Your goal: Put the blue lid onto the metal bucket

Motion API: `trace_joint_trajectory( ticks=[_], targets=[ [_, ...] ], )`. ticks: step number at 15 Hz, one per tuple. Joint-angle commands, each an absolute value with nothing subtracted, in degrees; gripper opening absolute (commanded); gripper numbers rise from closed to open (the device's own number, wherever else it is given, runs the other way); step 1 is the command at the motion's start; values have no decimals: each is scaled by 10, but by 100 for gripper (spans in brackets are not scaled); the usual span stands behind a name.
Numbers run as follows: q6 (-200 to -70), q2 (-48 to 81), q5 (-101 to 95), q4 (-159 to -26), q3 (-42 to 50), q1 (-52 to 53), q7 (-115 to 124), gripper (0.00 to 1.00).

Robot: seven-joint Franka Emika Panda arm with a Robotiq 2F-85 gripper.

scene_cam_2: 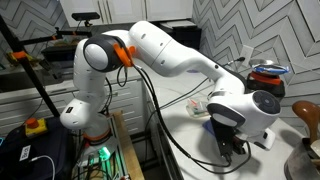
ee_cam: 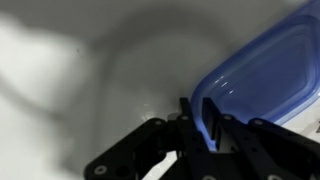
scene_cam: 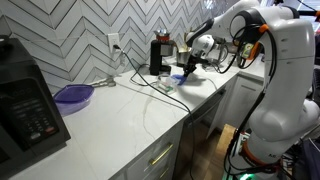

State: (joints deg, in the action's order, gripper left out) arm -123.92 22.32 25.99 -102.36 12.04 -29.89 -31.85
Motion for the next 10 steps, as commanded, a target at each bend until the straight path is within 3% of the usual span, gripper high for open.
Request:
trace_joint_trajectory(
  ticks=[1,3,5,10],
  targets=[
    [-1221,233,267,-1011,115,-309,-320,25],
    [-1220,235,267,-1010,115,-309,-320,22],
    [-1220,236,267,-1008,115,-308,-319,4],
    [-1218,245,266,-1000,114,-308,-314,1]
  ],
)
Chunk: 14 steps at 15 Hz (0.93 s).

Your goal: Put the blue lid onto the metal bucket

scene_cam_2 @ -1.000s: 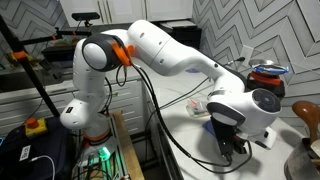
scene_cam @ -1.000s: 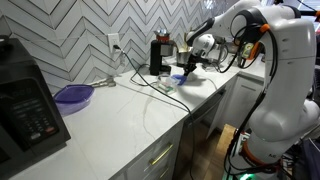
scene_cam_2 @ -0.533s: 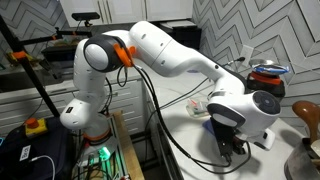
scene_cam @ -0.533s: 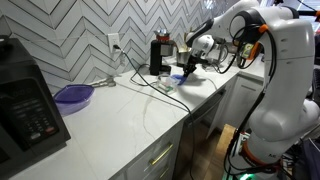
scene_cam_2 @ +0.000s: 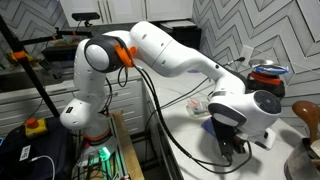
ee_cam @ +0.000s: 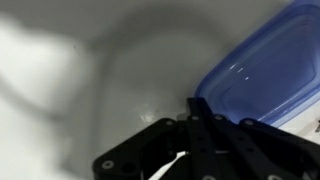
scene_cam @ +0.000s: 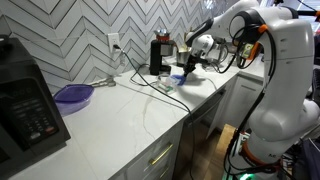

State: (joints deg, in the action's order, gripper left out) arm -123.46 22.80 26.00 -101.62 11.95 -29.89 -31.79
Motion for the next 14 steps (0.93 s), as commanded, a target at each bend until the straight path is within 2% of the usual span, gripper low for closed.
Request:
trace_joint_trajectory(
  ticks=[1,7,14],
  targets=[
    [-1219,245,265,-1000,115,-308,-313,0],
    [-1177,166,263,-1020,134,-338,-365,0],
    [-965,109,314,-976,174,-398,-529,0]
  ],
)
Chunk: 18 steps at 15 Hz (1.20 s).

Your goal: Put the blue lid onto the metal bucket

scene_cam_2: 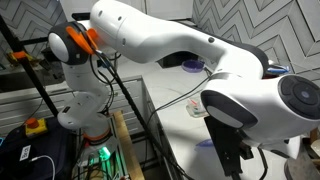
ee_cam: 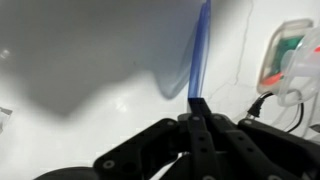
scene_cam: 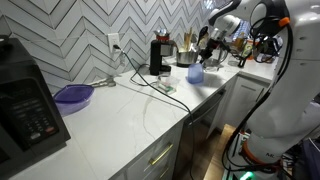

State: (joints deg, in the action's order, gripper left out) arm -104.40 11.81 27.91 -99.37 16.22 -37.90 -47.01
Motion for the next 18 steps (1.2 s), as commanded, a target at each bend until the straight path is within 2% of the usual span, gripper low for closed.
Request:
trace_joint_trajectory(
  ticks=[1,10,18],
  targets=[
    [-929,109,333,-965,180,-406,-545,0],
    [-700,153,528,-885,196,-442,-576,0],
    [-710,153,547,-895,195,-420,-565,1]
  ],
)
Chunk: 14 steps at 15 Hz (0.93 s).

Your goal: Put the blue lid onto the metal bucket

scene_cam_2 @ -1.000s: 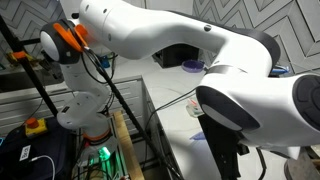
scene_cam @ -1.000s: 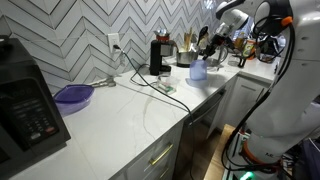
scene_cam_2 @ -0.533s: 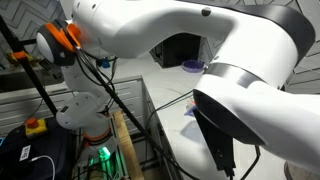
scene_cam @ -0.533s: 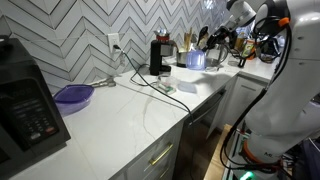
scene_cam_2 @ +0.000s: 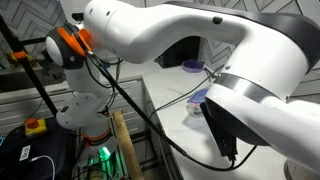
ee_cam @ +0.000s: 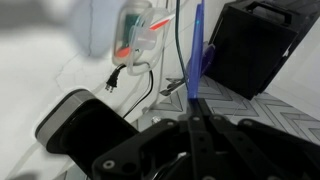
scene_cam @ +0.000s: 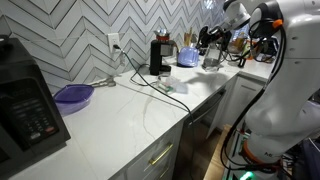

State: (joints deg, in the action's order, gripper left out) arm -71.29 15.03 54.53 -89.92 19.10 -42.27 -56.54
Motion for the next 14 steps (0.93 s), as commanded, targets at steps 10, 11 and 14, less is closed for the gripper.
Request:
trace_joint_trajectory(
  ticks=[10,11,14],
  targets=[
    [-775,146,570,-855,227,-432,-514,0],
    [-789,149,552,-842,232,-434,-519,0],
    [-864,163,549,-800,239,-448,-516,0]
  ],
)
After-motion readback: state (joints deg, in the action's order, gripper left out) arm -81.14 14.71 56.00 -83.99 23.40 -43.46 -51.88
